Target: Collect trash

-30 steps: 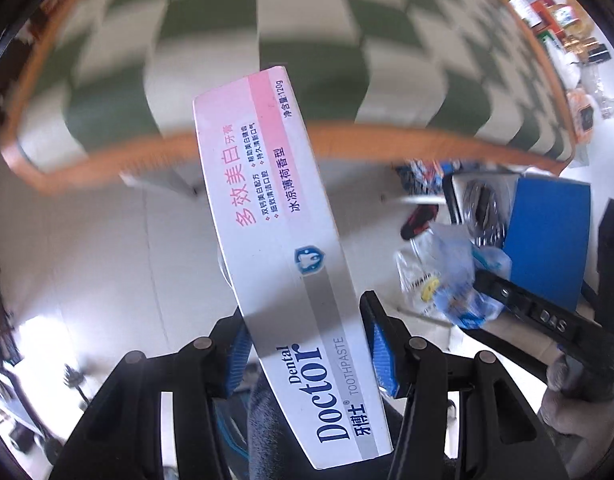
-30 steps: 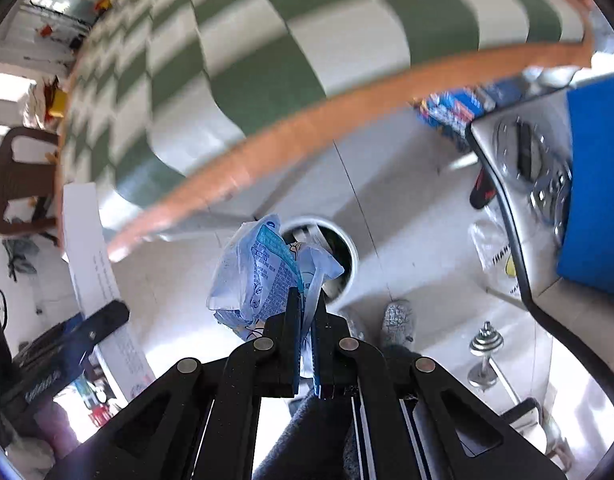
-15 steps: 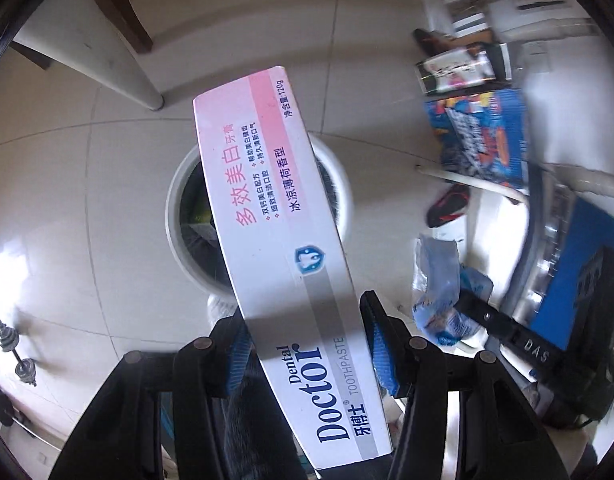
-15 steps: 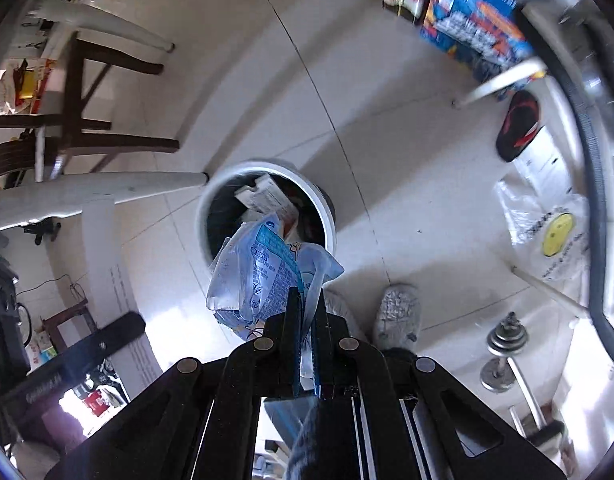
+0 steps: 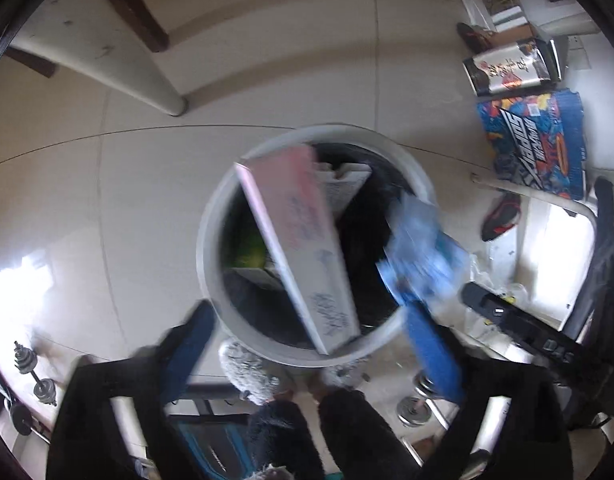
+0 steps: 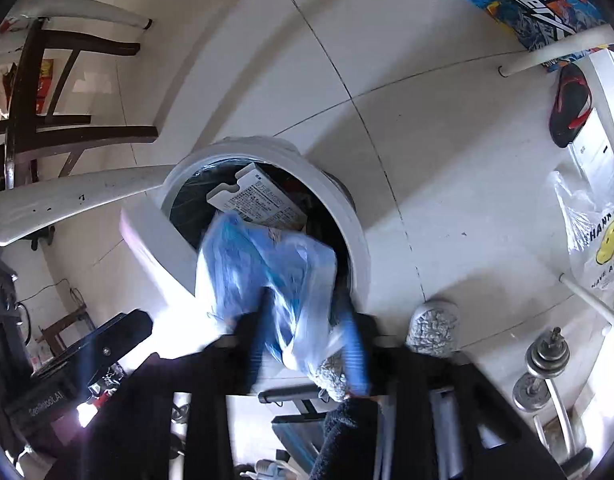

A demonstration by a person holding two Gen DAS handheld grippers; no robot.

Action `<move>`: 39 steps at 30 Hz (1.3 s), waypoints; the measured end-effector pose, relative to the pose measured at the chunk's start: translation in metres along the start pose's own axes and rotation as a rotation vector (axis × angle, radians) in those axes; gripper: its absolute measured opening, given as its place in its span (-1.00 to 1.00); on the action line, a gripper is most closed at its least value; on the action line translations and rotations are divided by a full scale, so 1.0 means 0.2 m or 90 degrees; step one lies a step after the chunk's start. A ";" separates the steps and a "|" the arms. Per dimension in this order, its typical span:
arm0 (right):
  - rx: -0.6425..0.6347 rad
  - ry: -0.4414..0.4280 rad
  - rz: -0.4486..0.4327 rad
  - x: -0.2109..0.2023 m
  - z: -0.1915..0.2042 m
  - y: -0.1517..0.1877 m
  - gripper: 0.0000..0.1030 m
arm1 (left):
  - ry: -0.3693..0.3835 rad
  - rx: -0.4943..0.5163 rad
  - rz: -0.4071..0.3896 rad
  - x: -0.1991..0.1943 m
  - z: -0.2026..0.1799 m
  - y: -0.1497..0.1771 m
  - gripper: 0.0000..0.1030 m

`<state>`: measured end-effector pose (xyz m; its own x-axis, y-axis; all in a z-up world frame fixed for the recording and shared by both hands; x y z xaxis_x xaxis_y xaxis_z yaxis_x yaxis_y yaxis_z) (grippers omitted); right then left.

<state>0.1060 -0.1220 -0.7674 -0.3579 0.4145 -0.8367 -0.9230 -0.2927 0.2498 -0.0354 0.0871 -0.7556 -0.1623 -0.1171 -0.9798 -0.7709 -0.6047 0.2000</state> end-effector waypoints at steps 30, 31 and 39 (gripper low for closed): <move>-0.220 0.137 -0.110 -1.11 0.61 0.75 1.00 | -0.108 -0.024 -0.137 -1.21 0.02 0.77 1.00; -0.223 0.130 -0.114 -1.20 0.65 0.80 1.00 | -0.103 -0.021 -0.140 -1.27 0.01 0.80 1.00; -0.237 0.063 -0.133 -1.85 0.89 1.11 1.00 | -0.032 -0.037 -0.186 -1.85 -0.03 1.05 1.00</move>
<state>0.0080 -0.1871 -0.3156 -0.1372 0.4185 -0.8978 -0.8537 -0.5097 -0.1071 -0.1342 -0.0013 -0.3505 0.0291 0.1072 -0.9938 -0.7530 -0.6516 -0.0924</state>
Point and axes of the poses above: each gripper's, at about its wrist camera, not at the fingertips, and x roughly the way its jaws point, z to its left, y to its underside, the point moved 1 cm from there along x, roughly the way its jaws point, and after that the axes turned 13 degrees about -y, right-handed, at the moved point
